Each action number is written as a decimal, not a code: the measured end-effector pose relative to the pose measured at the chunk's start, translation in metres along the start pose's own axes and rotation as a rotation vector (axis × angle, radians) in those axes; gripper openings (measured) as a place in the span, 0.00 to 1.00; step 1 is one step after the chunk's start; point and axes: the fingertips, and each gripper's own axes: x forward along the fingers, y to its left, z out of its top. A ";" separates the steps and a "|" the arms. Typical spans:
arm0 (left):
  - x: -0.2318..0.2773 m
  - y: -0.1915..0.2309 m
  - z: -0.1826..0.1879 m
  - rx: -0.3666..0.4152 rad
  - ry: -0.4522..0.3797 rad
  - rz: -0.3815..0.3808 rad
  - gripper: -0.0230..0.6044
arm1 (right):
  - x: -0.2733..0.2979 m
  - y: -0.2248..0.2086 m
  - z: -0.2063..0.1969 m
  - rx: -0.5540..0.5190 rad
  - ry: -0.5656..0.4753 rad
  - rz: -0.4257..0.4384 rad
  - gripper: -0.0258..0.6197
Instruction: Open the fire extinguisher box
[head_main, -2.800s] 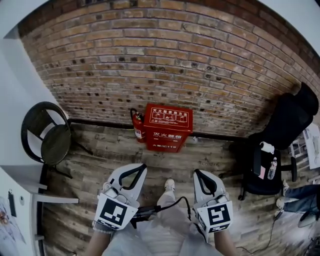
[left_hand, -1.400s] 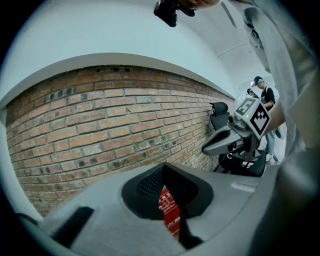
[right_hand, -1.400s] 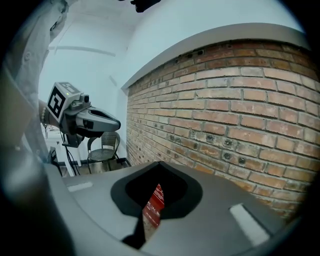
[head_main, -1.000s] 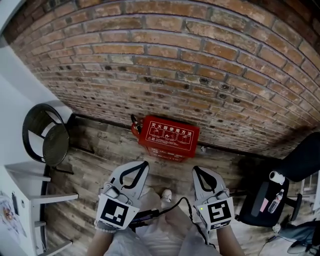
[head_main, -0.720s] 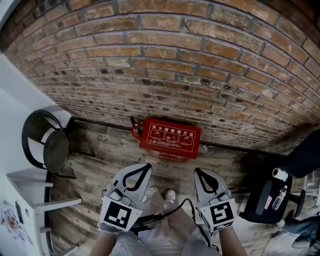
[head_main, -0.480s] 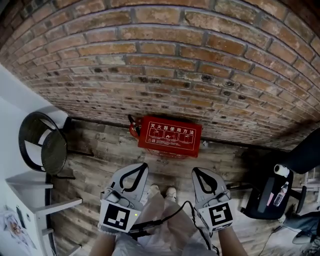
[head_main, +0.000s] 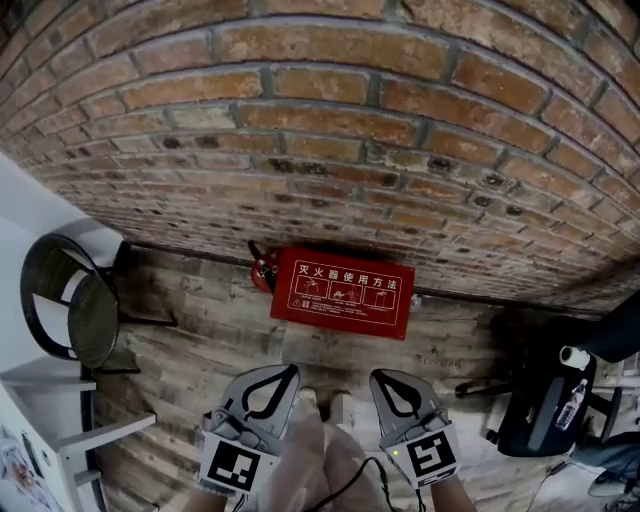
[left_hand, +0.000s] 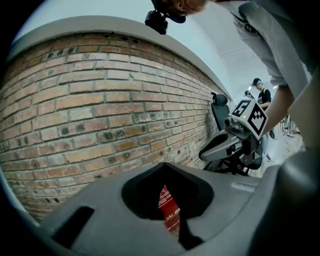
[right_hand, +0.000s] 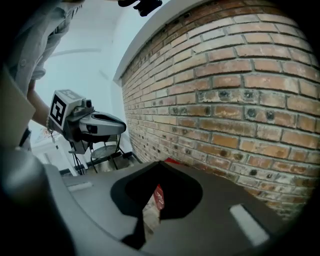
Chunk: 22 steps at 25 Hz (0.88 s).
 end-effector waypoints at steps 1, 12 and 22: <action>0.005 0.000 -0.009 -0.008 -0.006 0.000 0.03 | 0.007 -0.001 -0.010 0.006 0.016 0.003 0.05; 0.055 0.003 -0.118 -0.095 0.036 0.039 0.03 | 0.064 -0.005 -0.105 0.090 0.127 0.029 0.05; 0.107 -0.010 -0.202 -0.115 0.095 -0.023 0.03 | 0.117 -0.019 -0.169 0.226 0.160 0.029 0.14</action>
